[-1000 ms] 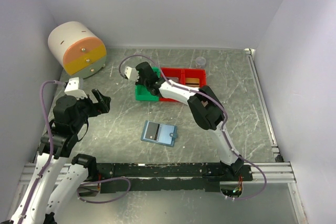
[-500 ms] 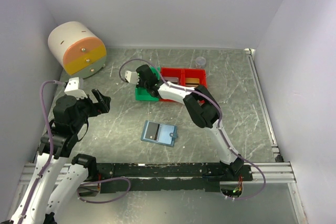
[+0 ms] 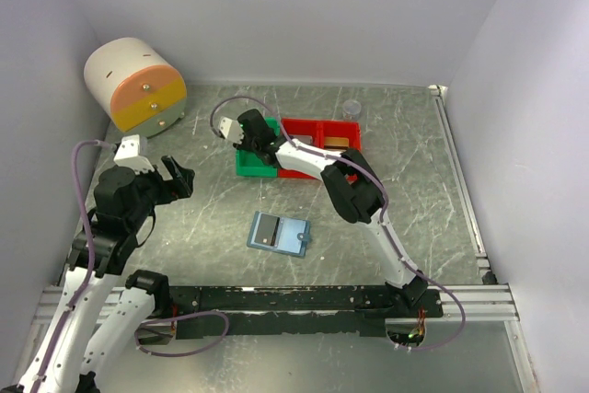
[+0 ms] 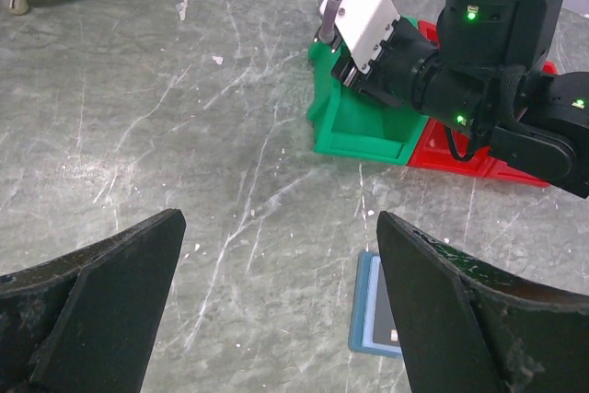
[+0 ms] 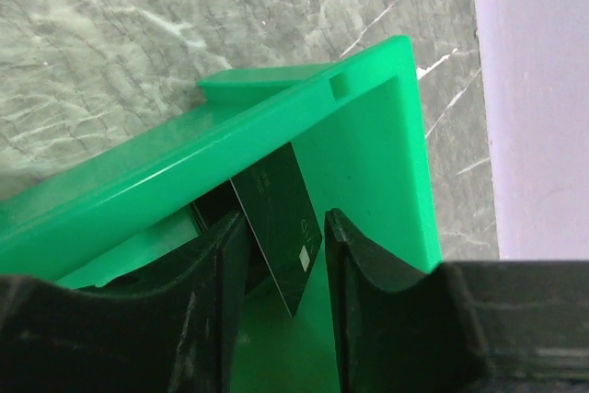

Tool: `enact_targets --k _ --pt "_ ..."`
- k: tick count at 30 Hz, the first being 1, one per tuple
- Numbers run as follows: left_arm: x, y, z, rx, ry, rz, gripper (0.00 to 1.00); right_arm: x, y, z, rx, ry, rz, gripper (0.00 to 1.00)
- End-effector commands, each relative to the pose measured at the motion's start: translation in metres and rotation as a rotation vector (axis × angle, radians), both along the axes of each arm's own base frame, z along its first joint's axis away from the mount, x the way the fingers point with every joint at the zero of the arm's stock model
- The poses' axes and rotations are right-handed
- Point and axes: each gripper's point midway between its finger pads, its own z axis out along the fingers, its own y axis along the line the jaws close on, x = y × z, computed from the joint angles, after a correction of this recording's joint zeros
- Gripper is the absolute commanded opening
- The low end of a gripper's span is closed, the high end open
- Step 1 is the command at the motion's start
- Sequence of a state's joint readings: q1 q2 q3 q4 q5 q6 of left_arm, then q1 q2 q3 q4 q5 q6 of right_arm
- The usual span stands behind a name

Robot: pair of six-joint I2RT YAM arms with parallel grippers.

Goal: Take the credit cards out of the card holder

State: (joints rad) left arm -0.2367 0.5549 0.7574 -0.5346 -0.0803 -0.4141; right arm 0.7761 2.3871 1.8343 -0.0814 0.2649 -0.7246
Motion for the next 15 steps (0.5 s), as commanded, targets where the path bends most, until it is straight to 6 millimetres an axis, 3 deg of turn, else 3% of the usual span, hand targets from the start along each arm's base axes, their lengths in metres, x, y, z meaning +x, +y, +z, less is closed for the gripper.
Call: enact_targets --k 1,8,15 --pt "0.003 -0.004 0.002 0.003 -0.017 -0.03 0.97 -0.001 0.009 0.017 0.075 0.018 0.004 0.4" --pt "0.004 -0.005 0.0 0.003 -0.011 -0.035 0.97 -0.004 0.013 0.039 0.147 0.025 -0.016 0.45" --pt "0.004 -0.005 -0.001 0.003 0.001 -0.033 0.97 -0.013 0.02 0.096 0.338 0.006 -0.028 0.5"
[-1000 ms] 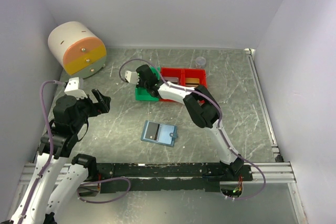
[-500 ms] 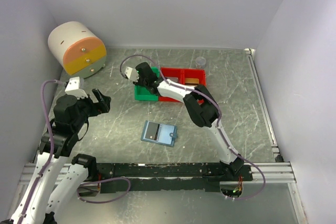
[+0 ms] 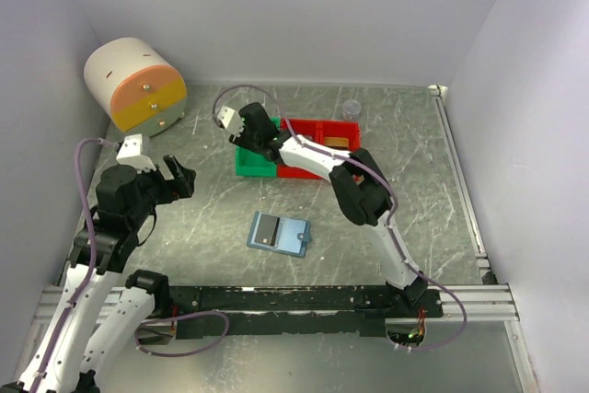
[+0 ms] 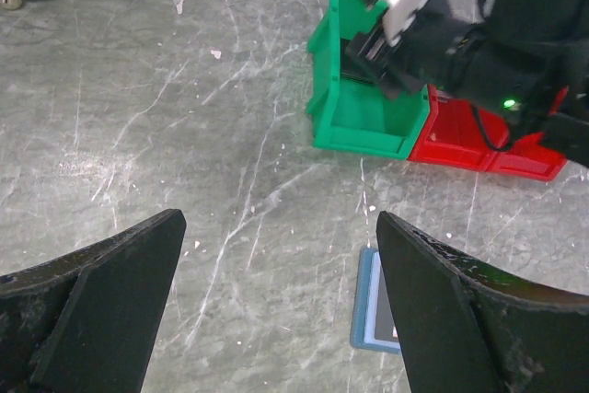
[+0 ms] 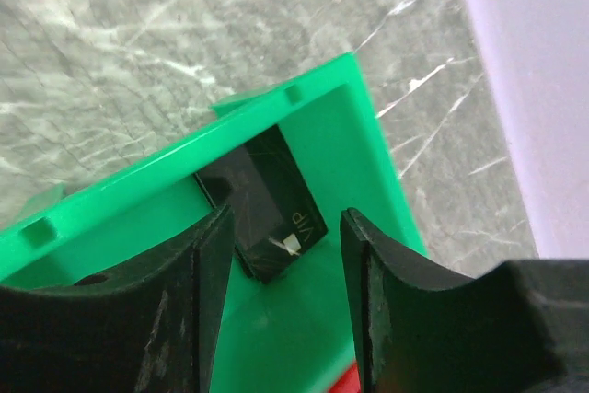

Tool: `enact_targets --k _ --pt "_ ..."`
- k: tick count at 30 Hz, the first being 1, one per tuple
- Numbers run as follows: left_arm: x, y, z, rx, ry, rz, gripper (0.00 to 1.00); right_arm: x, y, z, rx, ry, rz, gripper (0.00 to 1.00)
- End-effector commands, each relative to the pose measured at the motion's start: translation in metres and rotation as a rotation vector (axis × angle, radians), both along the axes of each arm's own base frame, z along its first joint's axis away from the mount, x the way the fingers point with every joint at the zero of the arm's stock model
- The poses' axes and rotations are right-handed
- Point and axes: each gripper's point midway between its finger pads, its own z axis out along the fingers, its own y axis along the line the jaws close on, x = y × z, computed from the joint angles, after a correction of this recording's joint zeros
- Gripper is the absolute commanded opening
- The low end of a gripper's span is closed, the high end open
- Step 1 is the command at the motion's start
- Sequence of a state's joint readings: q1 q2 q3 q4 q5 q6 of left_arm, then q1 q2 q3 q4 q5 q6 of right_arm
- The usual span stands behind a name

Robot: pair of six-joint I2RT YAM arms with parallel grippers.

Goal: Take the credit cards out of the card holder

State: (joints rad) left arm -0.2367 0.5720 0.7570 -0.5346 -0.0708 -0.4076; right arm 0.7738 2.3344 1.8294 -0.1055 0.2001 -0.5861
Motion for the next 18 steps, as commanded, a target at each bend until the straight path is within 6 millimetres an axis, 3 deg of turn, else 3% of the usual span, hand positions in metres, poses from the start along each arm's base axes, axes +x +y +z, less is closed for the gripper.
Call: enact_targets --k 1,7,8,9,11,12,13,16,18 --pt "0.003 -0.003 0.002 -0.003 -0.014 -0.022 0.97 -0.005 0.011 0.084 0.223 -0.06 -0.014 0.51" --pt "0.003 -0.003 0.002 -0.003 -0.013 -0.018 0.97 -0.026 -0.002 0.129 0.404 -0.04 -0.094 0.51" --pt "0.003 -0.004 0.002 -0.004 -0.015 -0.023 0.97 -0.033 -0.008 0.146 0.463 -0.038 -0.119 0.52" --pt "0.003 -0.004 0.003 -0.004 -0.017 -0.028 0.97 -0.043 -0.015 0.144 0.503 -0.006 -0.15 0.52" --pt "0.003 -0.006 0.003 -0.005 -0.019 -0.038 0.97 -0.061 -0.025 0.163 0.627 0.033 -0.188 0.52" --pt "0.003 -0.007 0.004 -0.007 -0.022 -0.045 0.97 -0.073 -0.031 0.165 0.682 0.061 -0.201 0.53" --pt "0.002 -0.011 0.005 -0.014 -0.028 -0.064 0.98 -0.087 -0.041 0.154 0.723 0.108 -0.23 0.54" --pt "0.001 -0.031 0.01 -0.037 -0.07 -0.187 0.97 -0.118 -0.064 0.149 0.904 0.211 -0.327 0.65" --pt "-0.001 -0.04 0.01 -0.049 -0.075 -0.24 0.97 -0.137 -0.073 0.141 0.964 0.293 -0.347 0.66"
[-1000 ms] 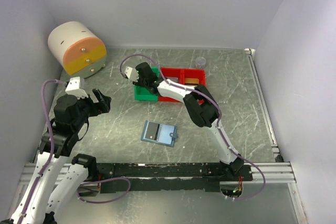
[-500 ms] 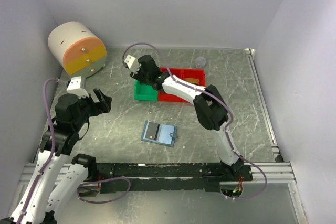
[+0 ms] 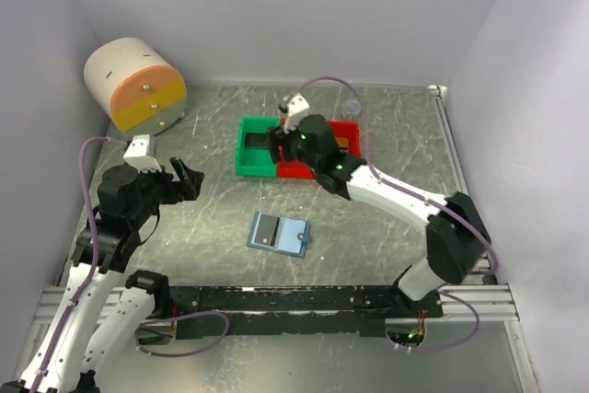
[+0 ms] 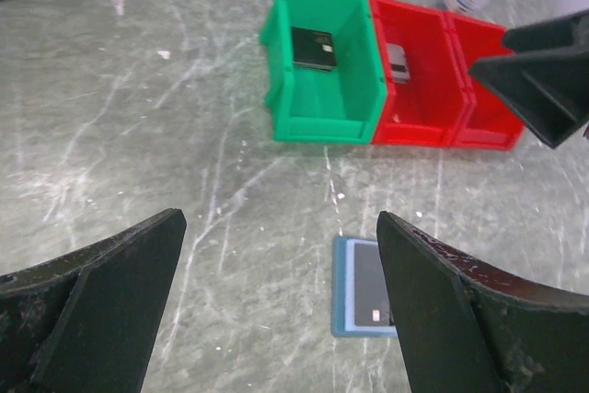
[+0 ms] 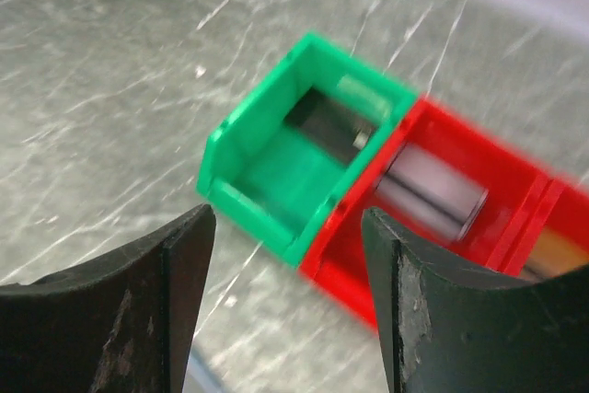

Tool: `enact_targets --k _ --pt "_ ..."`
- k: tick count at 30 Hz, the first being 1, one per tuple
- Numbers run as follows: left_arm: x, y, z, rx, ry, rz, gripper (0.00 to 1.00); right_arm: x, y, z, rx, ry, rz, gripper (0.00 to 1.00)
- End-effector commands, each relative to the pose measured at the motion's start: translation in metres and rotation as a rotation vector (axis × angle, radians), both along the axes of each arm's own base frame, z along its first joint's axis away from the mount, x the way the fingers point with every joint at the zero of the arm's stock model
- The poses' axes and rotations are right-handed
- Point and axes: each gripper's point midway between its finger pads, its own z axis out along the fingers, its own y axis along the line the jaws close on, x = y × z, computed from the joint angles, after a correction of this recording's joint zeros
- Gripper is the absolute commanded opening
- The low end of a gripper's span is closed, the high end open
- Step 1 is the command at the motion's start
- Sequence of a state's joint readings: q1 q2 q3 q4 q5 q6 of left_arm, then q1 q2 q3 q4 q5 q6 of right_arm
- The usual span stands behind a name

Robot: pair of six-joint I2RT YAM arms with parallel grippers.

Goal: Take the credit cards out of the card holder

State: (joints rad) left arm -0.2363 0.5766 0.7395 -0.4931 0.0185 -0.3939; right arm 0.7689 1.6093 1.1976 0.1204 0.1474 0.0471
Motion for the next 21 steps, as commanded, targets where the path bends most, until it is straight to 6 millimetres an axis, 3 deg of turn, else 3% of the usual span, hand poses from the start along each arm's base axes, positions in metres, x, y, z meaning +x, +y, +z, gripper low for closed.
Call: enact_targets --k 1,5,7,14,18,21 --pt "-0.001 -0.025 0.008 -0.03 -0.051 -0.156 0.97 -0.037 -0.017 -0.017 0.283 0.216 -0.078 0.66" --pt "0.003 -0.027 0.002 -0.025 -0.016 -0.157 0.97 -0.068 -0.031 -0.052 0.404 0.406 -0.158 0.65" --pt "0.005 -0.026 0.0 -0.022 -0.009 -0.149 0.97 -0.08 -0.027 -0.055 0.417 0.44 -0.105 0.65" --pt "0.008 -0.019 -0.002 -0.013 -0.009 -0.106 0.96 -0.084 -0.038 -0.059 0.265 0.472 -0.124 0.62" --pt "0.01 -0.02 -0.004 -0.014 -0.002 -0.111 0.97 -0.095 -0.037 -0.068 0.299 0.525 -0.117 0.6" --pt "0.011 -0.021 -0.009 -0.011 0.019 -0.114 0.97 -0.104 -0.029 -0.064 0.346 0.556 -0.069 0.59"
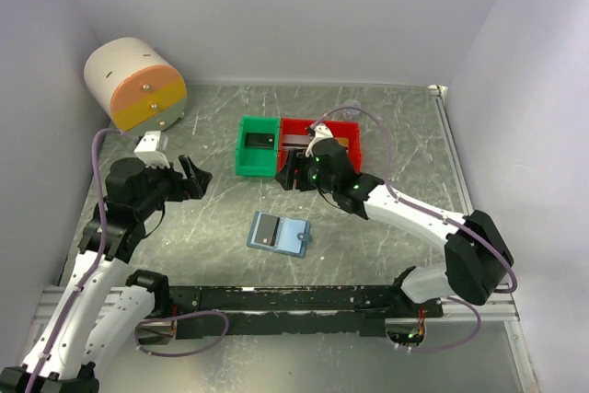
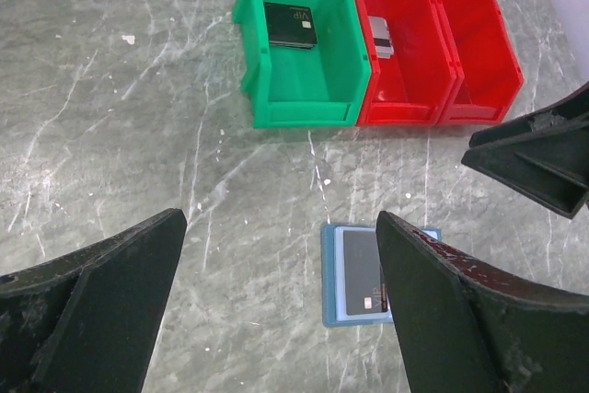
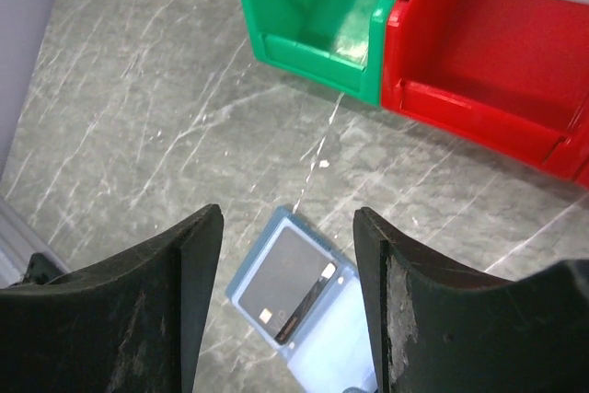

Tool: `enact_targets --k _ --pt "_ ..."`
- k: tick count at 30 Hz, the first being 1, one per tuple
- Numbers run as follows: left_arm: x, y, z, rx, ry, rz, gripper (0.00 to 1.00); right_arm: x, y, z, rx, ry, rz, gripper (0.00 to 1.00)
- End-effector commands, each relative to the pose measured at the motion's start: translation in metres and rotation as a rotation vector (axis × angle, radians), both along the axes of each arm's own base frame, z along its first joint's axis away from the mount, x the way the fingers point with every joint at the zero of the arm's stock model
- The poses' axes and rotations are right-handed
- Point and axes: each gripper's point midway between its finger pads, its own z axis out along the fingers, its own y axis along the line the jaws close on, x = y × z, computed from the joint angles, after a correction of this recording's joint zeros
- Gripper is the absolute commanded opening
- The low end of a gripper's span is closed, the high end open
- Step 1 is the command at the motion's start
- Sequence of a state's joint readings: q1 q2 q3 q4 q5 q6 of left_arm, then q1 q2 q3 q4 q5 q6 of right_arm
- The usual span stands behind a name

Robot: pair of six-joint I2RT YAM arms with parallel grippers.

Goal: Take the credit cards out of the card holder

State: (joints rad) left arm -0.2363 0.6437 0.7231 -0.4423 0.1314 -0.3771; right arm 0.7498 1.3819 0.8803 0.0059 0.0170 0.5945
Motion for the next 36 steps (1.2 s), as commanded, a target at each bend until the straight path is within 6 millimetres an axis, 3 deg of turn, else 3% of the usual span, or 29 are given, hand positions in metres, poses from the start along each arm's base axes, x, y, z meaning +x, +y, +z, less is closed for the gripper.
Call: enact_targets --k 1,8,16,18,19,21,29,32,36 --pt "0.006 -0.001 0.001 0.003 -0.01 -0.002 0.97 -0.021 0.009 0.001 0.08 0.068 0.053 0.58" --pt "0.01 -0.004 -0.013 0.009 0.071 -0.008 0.94 -0.044 0.007 -0.047 -0.066 0.205 0.066 0.49" --pt "0.012 -0.015 -0.026 0.004 0.126 -0.068 0.91 -0.06 -0.003 -0.069 -0.181 0.209 0.167 0.47" --pt "0.011 -0.032 -0.028 -0.022 0.108 -0.178 0.92 -0.066 0.0 -0.074 -0.181 0.214 0.218 0.46" --pt "0.009 -0.044 -0.029 -0.041 0.11 -0.256 0.98 -0.068 0.001 -0.078 -0.189 0.222 0.234 0.46" --pt "0.006 -0.059 -0.034 -0.084 0.173 -0.336 0.96 -0.067 -0.001 -0.086 -0.211 0.235 0.234 0.46" --pt "-0.007 -0.109 -0.065 -0.187 0.24 -0.345 0.93 -0.066 -0.015 -0.115 -0.305 0.294 0.223 0.38" --pt "-0.012 -0.124 -0.082 -0.16 0.295 -0.349 0.89 -0.063 -0.024 -0.116 -0.301 0.304 0.21 0.35" --pt "-0.018 -0.14 -0.108 -0.138 0.369 -0.367 0.75 -0.068 -0.021 -0.112 -0.255 0.311 0.251 0.34"
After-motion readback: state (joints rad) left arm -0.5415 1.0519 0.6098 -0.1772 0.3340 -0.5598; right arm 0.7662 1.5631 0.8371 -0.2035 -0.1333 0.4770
